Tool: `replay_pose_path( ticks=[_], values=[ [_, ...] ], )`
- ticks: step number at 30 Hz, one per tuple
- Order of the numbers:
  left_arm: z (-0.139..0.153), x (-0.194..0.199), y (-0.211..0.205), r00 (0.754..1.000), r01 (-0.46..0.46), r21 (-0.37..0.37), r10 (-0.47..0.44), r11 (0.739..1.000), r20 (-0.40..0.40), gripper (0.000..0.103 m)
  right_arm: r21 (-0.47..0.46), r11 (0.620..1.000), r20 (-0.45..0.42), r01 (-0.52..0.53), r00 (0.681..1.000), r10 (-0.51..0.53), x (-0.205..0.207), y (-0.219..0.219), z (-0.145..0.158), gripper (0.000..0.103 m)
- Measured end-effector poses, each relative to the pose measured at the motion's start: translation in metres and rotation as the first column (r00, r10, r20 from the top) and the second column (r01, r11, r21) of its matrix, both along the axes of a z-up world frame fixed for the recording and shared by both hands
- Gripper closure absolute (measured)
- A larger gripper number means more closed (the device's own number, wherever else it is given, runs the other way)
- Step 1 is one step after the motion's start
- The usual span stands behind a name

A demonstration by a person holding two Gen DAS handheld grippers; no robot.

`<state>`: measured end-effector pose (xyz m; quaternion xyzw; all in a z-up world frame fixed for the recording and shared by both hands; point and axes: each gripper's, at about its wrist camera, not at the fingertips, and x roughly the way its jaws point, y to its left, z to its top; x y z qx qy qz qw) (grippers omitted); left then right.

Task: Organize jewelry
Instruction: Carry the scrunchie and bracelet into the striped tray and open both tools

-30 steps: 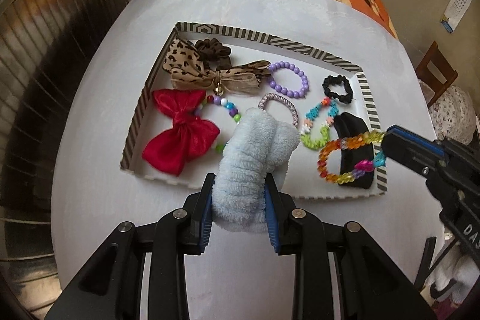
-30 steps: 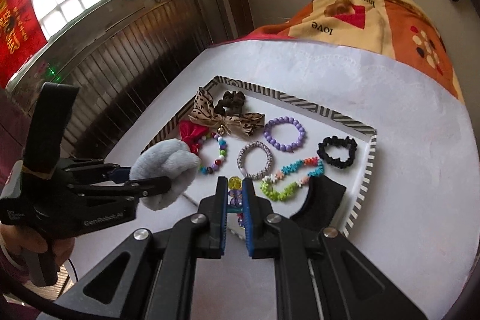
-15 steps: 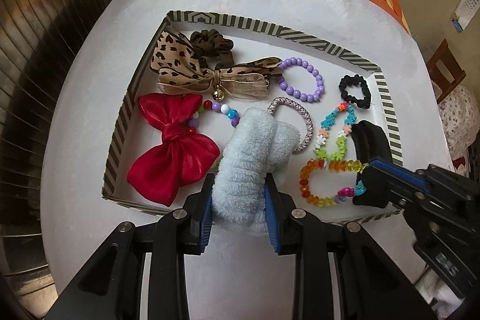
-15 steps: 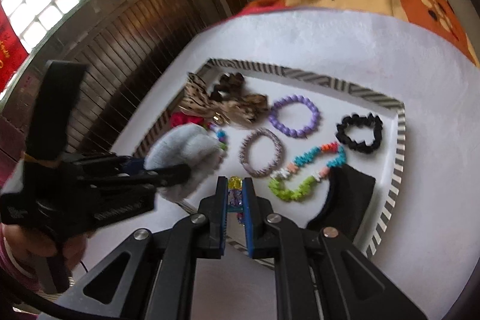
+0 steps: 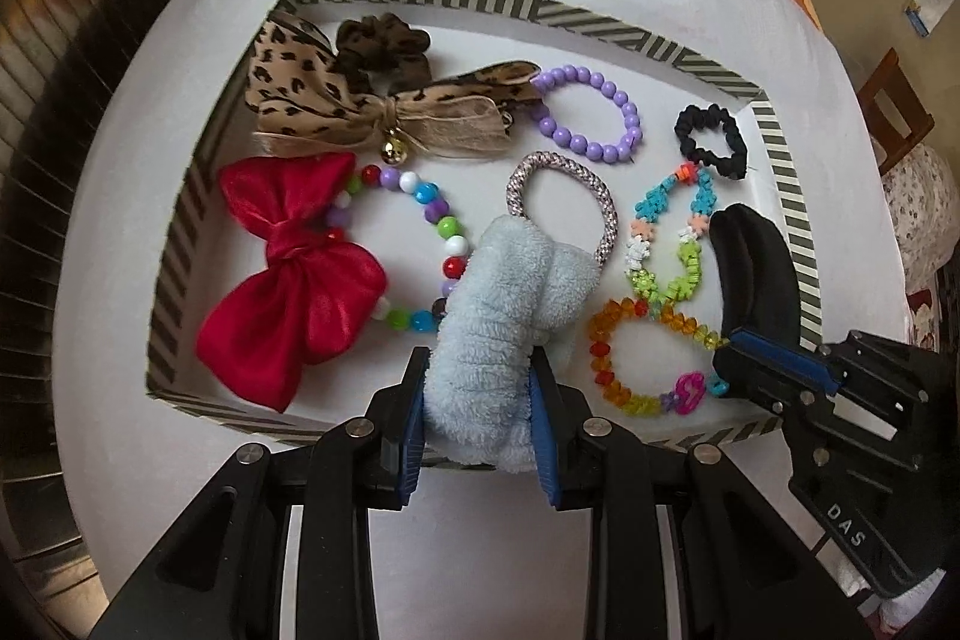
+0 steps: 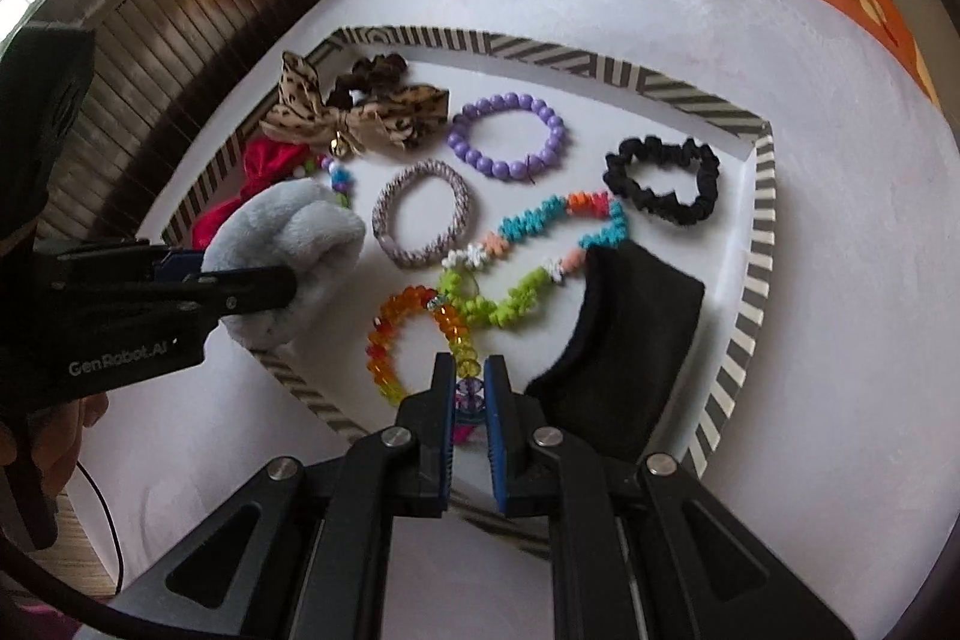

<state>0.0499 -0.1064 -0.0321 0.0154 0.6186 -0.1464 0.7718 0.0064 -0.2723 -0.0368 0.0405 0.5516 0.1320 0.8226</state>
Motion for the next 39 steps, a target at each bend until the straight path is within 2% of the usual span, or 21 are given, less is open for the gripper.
replay_pose_path(
  ticks=[7,9,11,15,20,27,31,36,39],
  values=[
    [-0.008,0.002,-0.010,1.000,-0.013,0.010,0.014,1.000,-0.020,0.094,0.007,1.000,-0.016,0.009,1.000,-0.009,0.003,0.000,-0.007,0.094],
    [-0.009,0.001,-0.011,1.000,-0.015,0.008,0.016,1.000,-0.023,0.094,0.013,1.000,-0.010,0.015,1.000,-0.015,0.002,-0.001,-0.005,0.089],
    [-0.008,0.001,-0.010,0.999,-0.024,0.002,0.024,1.000,-0.029,0.092,0.030,0.999,-0.007,0.021,1.000,-0.020,0.002,-0.001,-0.002,0.076],
    [-0.008,-0.002,-0.006,0.999,-0.039,-0.009,0.039,0.999,-0.035,0.087,0.042,0.999,0.017,0.032,0.999,-0.033,0.000,-0.002,0.007,0.071],
    [0.000,-0.008,-0.001,0.998,-0.064,0.006,0.064,0.998,0.004,0.085,0.069,0.996,0.046,0.056,0.997,-0.059,-0.007,-0.004,0.016,0.059],
    [0.013,-0.009,0.003,0.995,-0.087,-0.036,0.088,0.996,0.035,0.085,0.105,0.989,0.065,0.104,0.992,-0.111,-0.017,-0.013,0.025,0.052],
    [0.023,-0.011,0.011,0.994,-0.097,-0.089,0.100,0.991,0.039,0.073,0.107,0.988,0.074,0.113,0.990,-0.121,-0.023,-0.015,0.028,0.050],
    [0.039,-0.018,0.015,0.993,-0.095,-0.122,0.103,0.988,0.057,0.070,0.115,0.985,0.090,0.126,0.987,-0.137,-0.029,-0.017,0.035,0.048],
    [0.048,-0.023,0.016,0.992,-0.089,-0.118,0.098,0.989,0.075,0.069,0.113,0.985,0.103,0.132,0.984,-0.144,-0.031,-0.018,0.039,0.047]
  ],
)
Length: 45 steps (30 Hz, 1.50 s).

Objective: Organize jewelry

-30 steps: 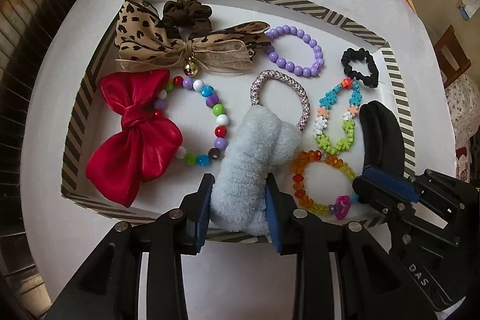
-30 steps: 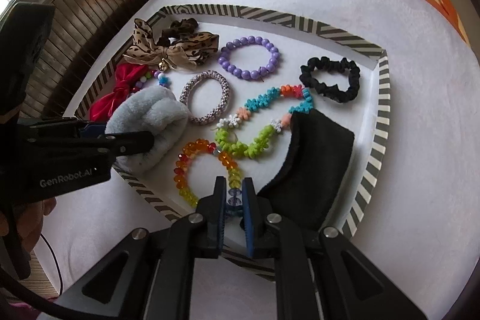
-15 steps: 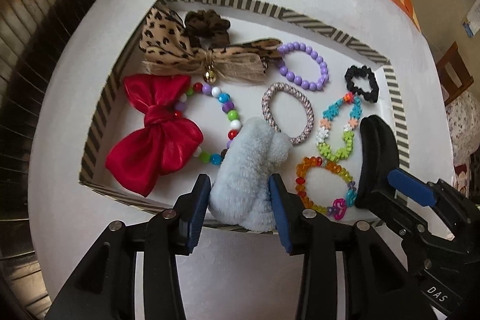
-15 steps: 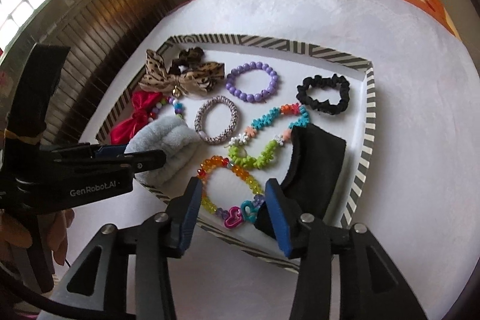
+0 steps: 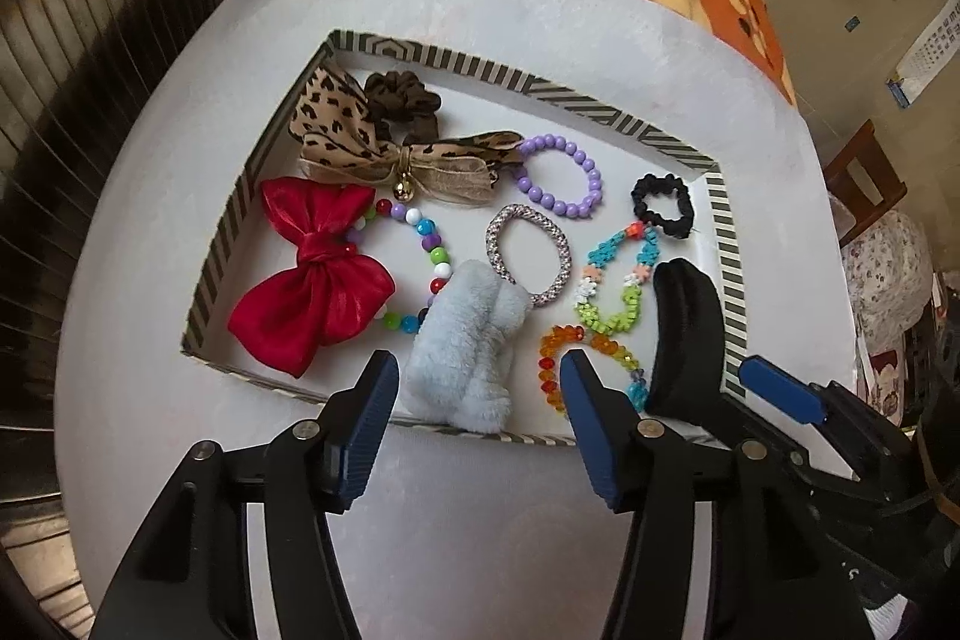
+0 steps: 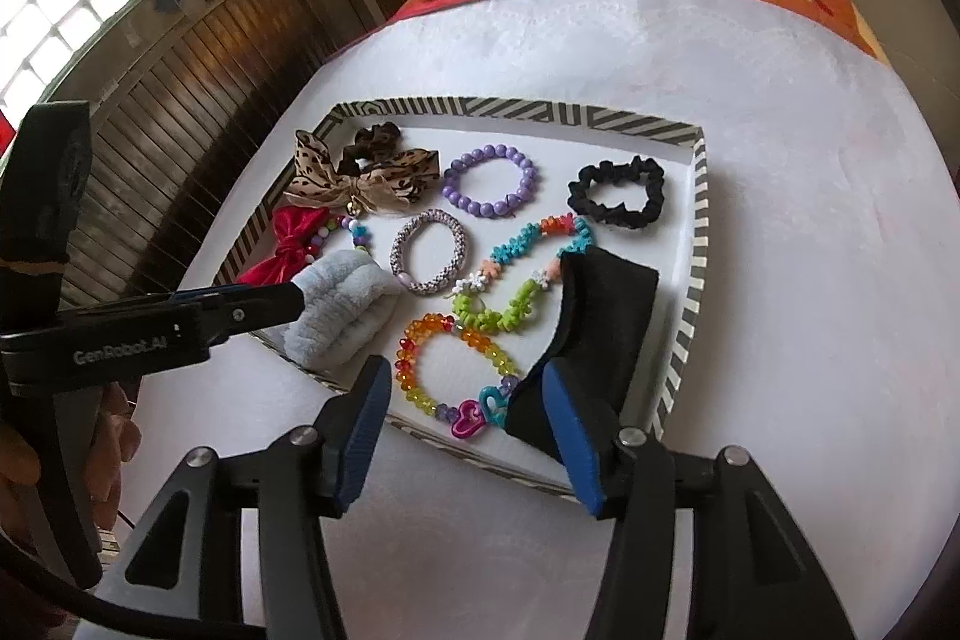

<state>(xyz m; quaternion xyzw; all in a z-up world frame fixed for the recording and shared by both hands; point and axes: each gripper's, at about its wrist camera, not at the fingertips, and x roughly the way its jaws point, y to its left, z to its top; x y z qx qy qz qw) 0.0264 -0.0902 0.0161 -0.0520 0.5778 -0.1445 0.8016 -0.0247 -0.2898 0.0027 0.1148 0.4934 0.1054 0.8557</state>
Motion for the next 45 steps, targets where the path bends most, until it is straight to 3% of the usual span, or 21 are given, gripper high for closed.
replay_pose_path(
  ticks=[10,21,45],
  values=[
    [0.043,-0.024,-0.012,0.983,-0.004,0.107,-0.016,0.994,0.186,0.069,-0.017,0.998,0.121,0.068,0.991,-0.066,-0.011,0.002,0.039,0.046],
    [0.060,-0.031,-0.015,0.965,-0.041,0.134,0.004,0.990,0.263,0.070,-0.073,0.988,0.201,0.138,0.972,-0.121,-0.020,0.007,0.059,0.039],
    [0.060,-0.036,-0.015,0.961,-0.056,0.138,0.016,0.989,0.276,0.070,-0.100,0.982,0.180,0.158,0.974,-0.138,-0.027,0.008,0.058,0.037]
  ],
)
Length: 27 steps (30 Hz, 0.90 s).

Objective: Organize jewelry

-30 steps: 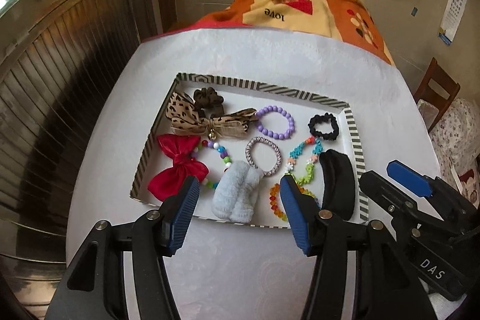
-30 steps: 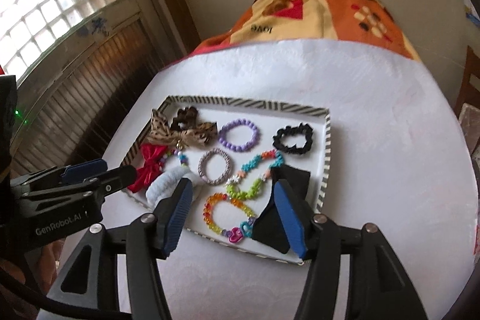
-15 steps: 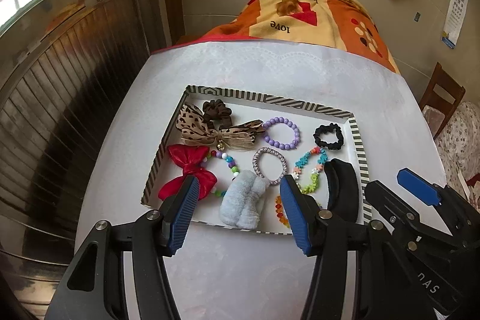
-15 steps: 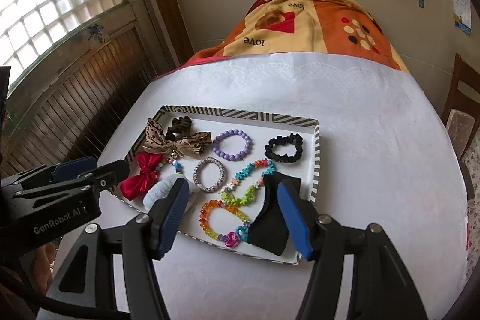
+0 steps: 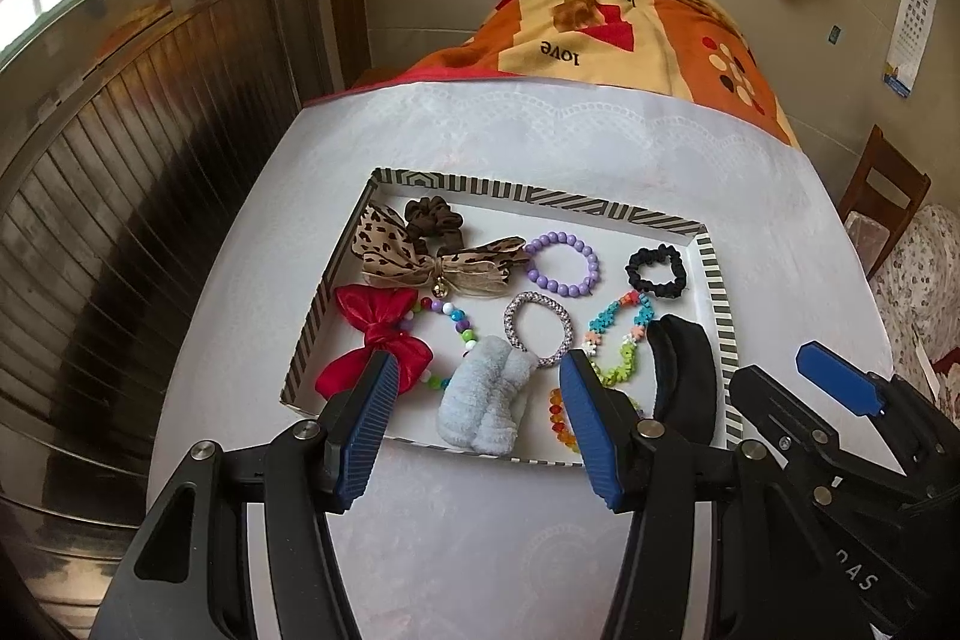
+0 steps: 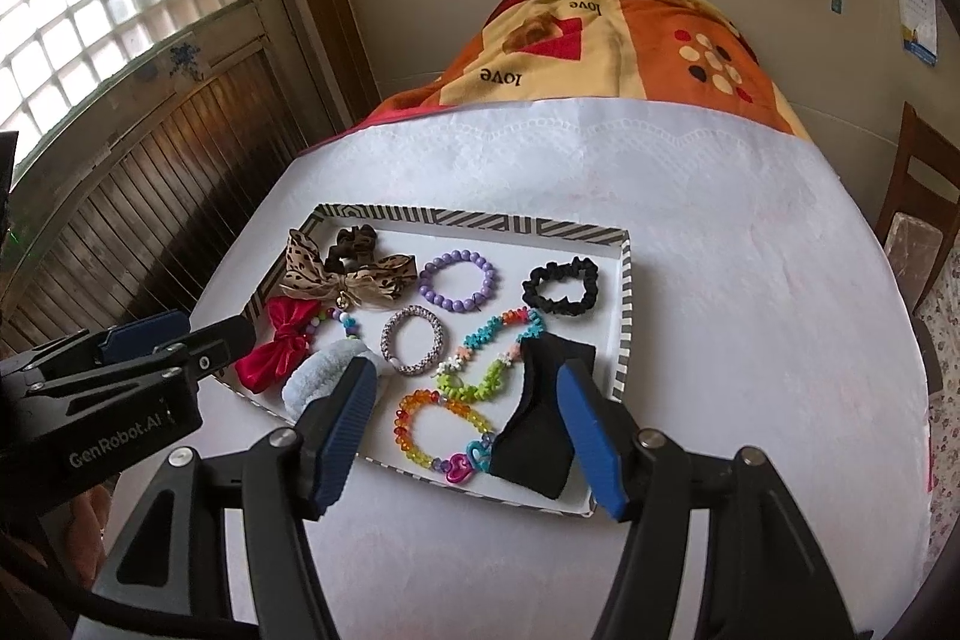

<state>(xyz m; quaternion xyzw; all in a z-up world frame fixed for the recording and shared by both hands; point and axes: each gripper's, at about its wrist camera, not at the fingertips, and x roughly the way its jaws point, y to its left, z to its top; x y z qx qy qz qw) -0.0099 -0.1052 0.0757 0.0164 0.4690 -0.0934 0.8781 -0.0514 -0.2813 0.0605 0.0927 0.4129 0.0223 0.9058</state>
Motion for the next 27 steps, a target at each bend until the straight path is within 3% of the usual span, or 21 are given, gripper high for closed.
replay_pose_path(
  ticks=[27],
  values=[
    [-0.0027,-0.0008,0.0019,1.000,-0.016,0.004,0.016,1.000,-0.006,0.070,-0.004,1.000,-0.021,-0.007,1.000,0.007,0.0016,0.0004,-0.0041,0.036]
  ],
)
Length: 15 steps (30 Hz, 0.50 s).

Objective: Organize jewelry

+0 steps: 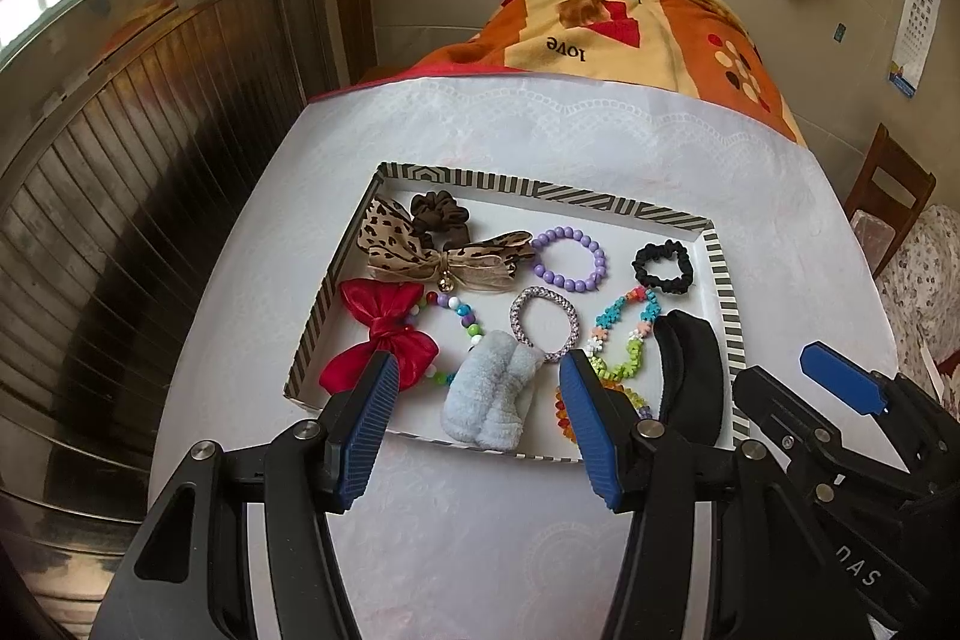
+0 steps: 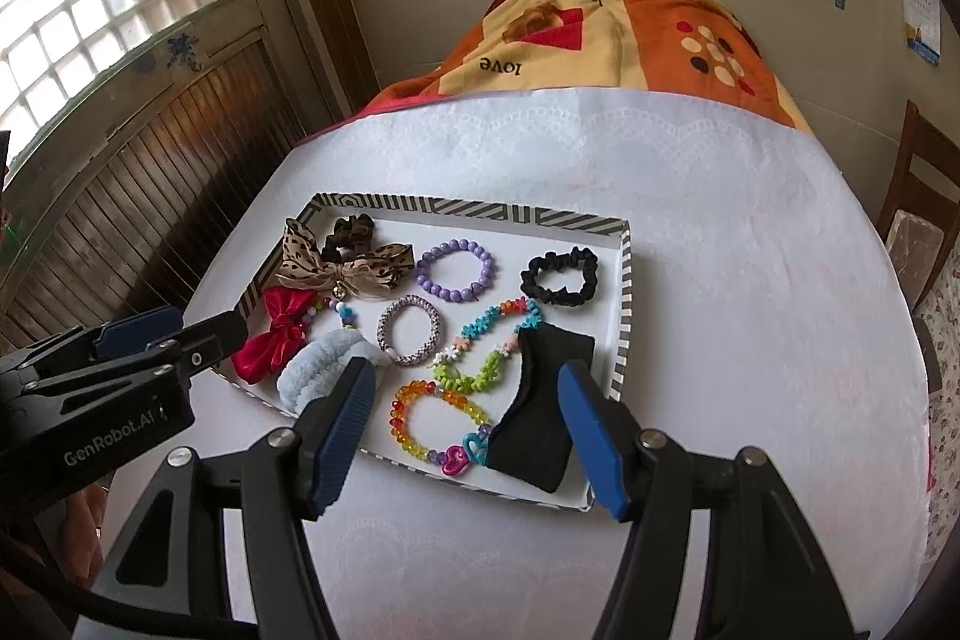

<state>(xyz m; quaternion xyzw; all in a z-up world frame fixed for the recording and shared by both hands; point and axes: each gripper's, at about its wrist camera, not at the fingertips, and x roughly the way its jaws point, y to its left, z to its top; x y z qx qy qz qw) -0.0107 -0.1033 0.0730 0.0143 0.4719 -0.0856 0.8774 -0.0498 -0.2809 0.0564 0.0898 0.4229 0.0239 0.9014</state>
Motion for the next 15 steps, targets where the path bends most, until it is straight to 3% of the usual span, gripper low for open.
replay_pose_path(
  ticks=[15],
  values=[
    [-0.0028,0.0018,0.0038,1.000,-0.002,0.005,0.002,1.000,0.002,0.070,0.005,1.000,-0.011,-0.014,1.000,0.014,0.0027,0.0009,-0.0051,0.036]
  ],
)
